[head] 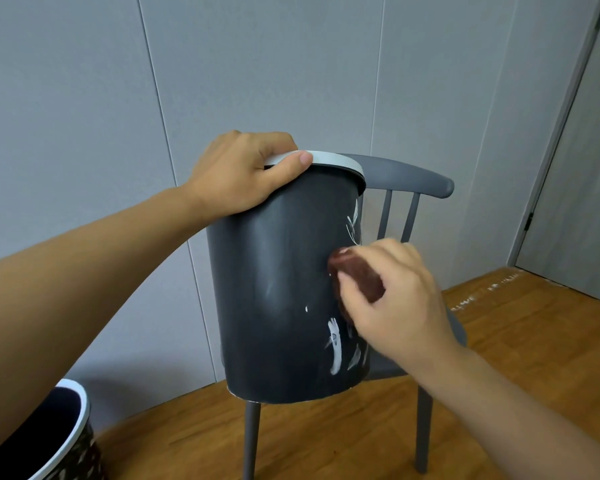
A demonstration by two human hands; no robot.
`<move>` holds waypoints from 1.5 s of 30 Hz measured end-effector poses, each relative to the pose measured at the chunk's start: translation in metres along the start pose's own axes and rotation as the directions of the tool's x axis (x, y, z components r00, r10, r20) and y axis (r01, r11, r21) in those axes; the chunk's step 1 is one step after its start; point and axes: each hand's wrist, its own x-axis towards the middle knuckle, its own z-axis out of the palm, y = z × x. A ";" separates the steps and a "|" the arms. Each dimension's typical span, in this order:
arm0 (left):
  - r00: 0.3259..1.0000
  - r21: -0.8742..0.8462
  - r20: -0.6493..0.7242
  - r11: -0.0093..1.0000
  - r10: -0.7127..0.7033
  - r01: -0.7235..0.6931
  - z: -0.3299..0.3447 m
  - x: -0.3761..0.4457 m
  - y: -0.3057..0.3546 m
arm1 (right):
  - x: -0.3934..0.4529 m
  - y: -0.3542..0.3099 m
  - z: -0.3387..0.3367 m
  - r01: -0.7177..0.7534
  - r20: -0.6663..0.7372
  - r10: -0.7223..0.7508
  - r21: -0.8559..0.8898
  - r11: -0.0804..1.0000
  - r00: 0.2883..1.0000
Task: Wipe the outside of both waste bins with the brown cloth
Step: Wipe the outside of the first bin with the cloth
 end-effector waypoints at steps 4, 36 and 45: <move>1.000 0.030 0.014 1.000 -0.010 0.010 0.000 0.001 0.002 | -0.007 -0.009 0.002 0.101 0.021 -0.100 -0.057 0.993 0.995; 0.999 0.021 0.021 0.999 -0.028 0.028 -0.001 0.002 0.003 | 0.005 -0.008 0.000 -0.028 -0.020 0.028 0.007 1.000 0.999; 0.999 0.033 0.020 0.999 -0.028 0.027 -0.001 0.002 0.004 | -0.004 -0.013 -0.012 0.312 0.297 -0.313 0.050 0.949 0.902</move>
